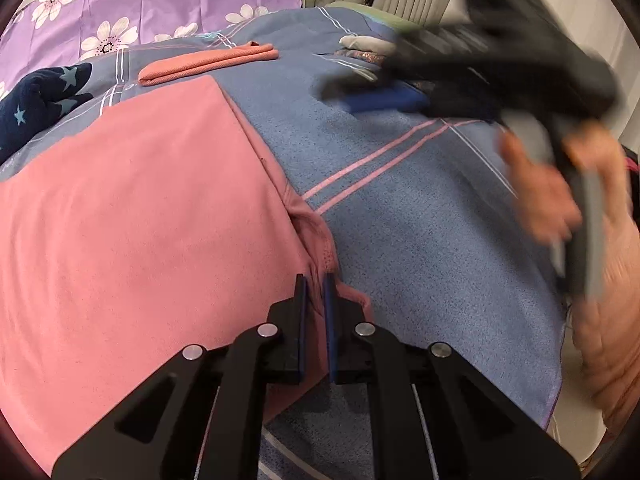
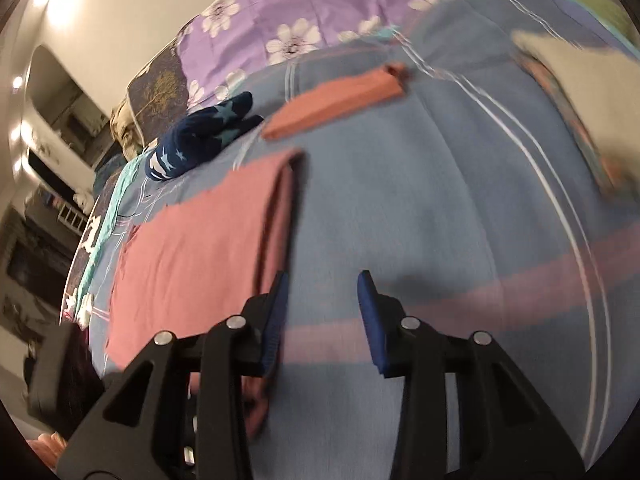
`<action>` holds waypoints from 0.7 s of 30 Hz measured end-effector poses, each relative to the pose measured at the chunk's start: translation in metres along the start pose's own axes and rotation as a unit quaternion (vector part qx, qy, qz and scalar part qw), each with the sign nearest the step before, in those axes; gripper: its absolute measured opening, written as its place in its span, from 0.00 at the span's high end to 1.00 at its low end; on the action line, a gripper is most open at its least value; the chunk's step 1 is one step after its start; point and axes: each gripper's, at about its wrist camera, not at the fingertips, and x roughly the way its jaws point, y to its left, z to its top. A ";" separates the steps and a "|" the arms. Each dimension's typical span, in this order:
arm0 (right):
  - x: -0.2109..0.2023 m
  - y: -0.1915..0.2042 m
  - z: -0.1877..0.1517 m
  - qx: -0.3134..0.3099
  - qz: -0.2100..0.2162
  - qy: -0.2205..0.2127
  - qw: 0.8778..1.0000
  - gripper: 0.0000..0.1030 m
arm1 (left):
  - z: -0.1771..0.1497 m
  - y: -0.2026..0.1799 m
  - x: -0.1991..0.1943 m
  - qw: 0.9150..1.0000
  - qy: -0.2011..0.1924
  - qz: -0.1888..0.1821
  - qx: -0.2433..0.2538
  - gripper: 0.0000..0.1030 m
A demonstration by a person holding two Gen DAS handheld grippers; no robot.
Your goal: Fold small clothes
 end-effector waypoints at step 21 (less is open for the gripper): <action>0.088 0.016 0.054 -0.031 -0.023 -0.027 0.999 0.95 | -0.011 -0.002 -0.001 0.996 -0.021 -0.087 0.006 0.91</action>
